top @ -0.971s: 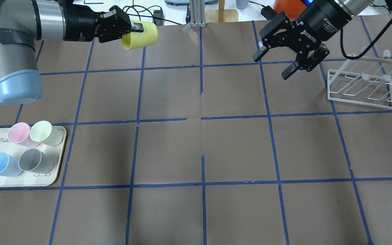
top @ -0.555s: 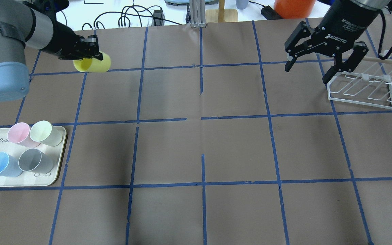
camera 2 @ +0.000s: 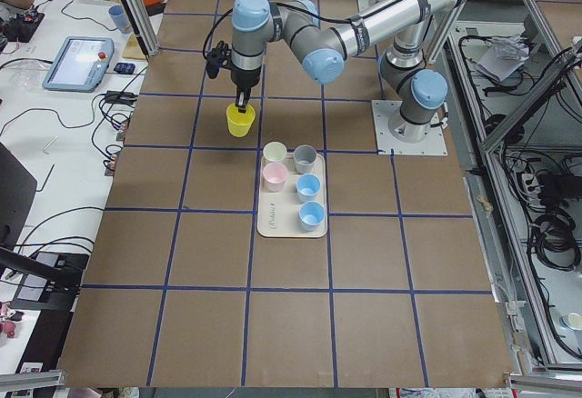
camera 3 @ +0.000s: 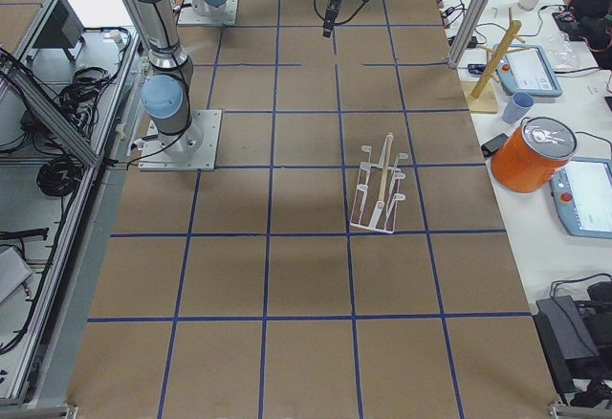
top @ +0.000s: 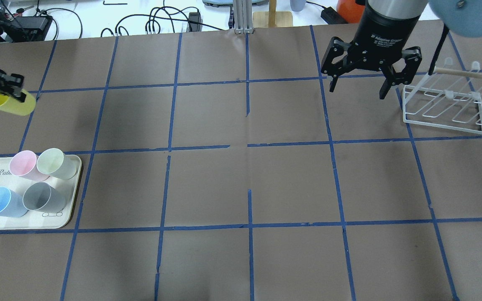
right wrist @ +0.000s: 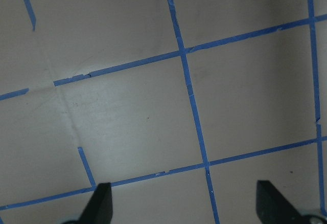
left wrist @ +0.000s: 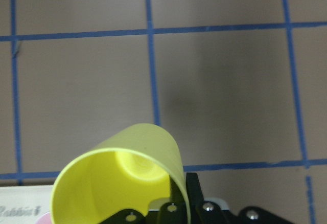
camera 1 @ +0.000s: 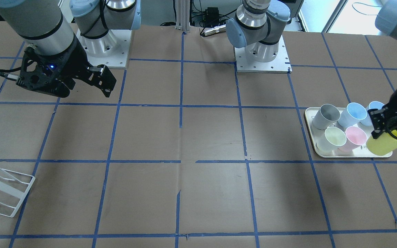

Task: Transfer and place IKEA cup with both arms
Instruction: 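Carry the yellow cup toward the tray with the left gripper while the right arm withdraws, then lower the yellow cup into the empty tray slot with the left gripper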

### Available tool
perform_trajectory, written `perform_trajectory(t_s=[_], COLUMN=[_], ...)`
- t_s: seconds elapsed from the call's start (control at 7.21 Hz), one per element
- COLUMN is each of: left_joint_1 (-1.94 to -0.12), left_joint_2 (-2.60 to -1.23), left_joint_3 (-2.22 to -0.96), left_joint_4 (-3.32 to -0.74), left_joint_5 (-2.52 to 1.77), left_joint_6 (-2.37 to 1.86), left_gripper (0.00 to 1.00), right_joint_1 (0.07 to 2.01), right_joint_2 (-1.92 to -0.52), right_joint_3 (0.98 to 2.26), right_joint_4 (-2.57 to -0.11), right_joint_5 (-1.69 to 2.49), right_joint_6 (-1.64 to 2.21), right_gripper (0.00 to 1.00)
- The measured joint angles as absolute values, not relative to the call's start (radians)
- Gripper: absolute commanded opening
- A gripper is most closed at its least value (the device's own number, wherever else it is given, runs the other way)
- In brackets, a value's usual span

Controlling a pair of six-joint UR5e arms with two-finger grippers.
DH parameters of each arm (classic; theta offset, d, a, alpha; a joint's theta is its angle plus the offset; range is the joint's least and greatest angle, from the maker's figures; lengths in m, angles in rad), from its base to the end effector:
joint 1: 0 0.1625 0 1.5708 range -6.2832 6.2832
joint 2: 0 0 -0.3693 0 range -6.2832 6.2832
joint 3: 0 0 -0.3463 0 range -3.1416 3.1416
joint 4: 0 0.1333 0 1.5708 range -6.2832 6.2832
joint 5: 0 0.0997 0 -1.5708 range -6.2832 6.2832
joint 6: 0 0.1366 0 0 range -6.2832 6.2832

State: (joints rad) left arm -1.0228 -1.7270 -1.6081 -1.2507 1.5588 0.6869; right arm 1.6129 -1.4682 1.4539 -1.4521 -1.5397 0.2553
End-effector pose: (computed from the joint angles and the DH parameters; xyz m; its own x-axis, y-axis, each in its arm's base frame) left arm 0.1523 -0.5086 0.3378 -0.9883 0.1352 -0.0709 0.1421 0.9842 -0.1052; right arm 0.1572 -0.4628 0.3886 -0.9770 0.2134 -0.0036 0.2117 0.9713 0.1086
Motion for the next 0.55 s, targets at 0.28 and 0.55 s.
perform_trajectory(t_s=[0.28,0.55], left_joint_1=[-0.890,-0.795], left_joint_2=[-1.802,-1.877], left_joint_3=[-1.575,-1.576], left_joint_4=[-1.275,-1.265], left_joint_5=[1.565,1.554], left_joint_6=[0.875,0.978], left_gripper=[0.00,0.00], right_joint_1=[1.594,1.552], right_joint_2=[-1.473,-1.483], right_joint_3=[1.514,1.533], right_joint_4=[-1.553,-1.577], right_joint_5=[-1.545,-1.546], right_joint_6=[0.197,0.137], right_gripper=[1.00,1.00])
